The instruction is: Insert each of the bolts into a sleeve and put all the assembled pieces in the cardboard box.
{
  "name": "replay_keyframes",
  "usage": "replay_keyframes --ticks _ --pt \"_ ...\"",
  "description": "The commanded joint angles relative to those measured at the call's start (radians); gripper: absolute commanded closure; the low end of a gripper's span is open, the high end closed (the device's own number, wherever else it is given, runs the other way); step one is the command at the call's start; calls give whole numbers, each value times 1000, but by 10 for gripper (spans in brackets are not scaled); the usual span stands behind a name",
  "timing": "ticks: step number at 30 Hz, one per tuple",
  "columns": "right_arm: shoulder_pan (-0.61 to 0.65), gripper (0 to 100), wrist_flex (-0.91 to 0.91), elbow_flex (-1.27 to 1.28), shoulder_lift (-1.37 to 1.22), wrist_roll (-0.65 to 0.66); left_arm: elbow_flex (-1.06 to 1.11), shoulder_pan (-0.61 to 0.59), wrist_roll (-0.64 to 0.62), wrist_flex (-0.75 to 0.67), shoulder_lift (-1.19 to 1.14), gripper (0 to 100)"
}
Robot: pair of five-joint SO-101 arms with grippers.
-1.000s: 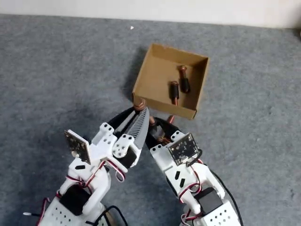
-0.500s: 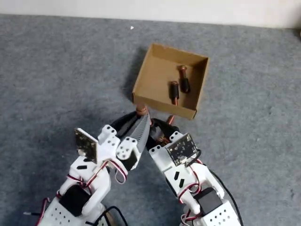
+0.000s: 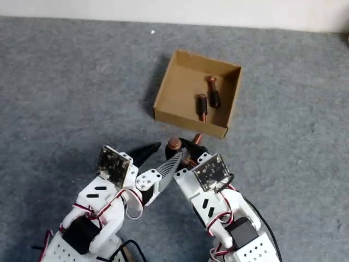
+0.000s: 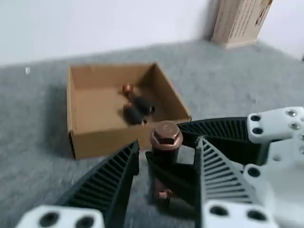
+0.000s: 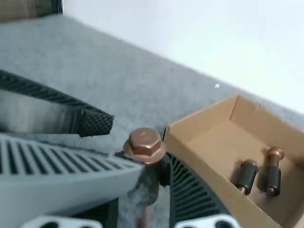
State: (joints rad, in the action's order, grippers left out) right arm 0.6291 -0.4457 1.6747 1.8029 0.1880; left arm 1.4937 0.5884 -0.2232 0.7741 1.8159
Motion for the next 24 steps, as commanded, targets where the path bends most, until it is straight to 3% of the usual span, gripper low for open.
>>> replay_keyframes --ticks 1,5,12,18,24 --pt "1 993 13 131 21 3 -82 28 11 98 2 780" --pt "-1 993 13 131 15 3 -139 -8 14 189 2 780" --pt "-56 993 -56 131 21 -3 -156 -259 12 219 2 784" --pt "-82 993 -56 130 21 -3 -77 -481 18 218 2 984" --pt "-84 993 -59 130 15 -2 42 -576 14 216 2 995"
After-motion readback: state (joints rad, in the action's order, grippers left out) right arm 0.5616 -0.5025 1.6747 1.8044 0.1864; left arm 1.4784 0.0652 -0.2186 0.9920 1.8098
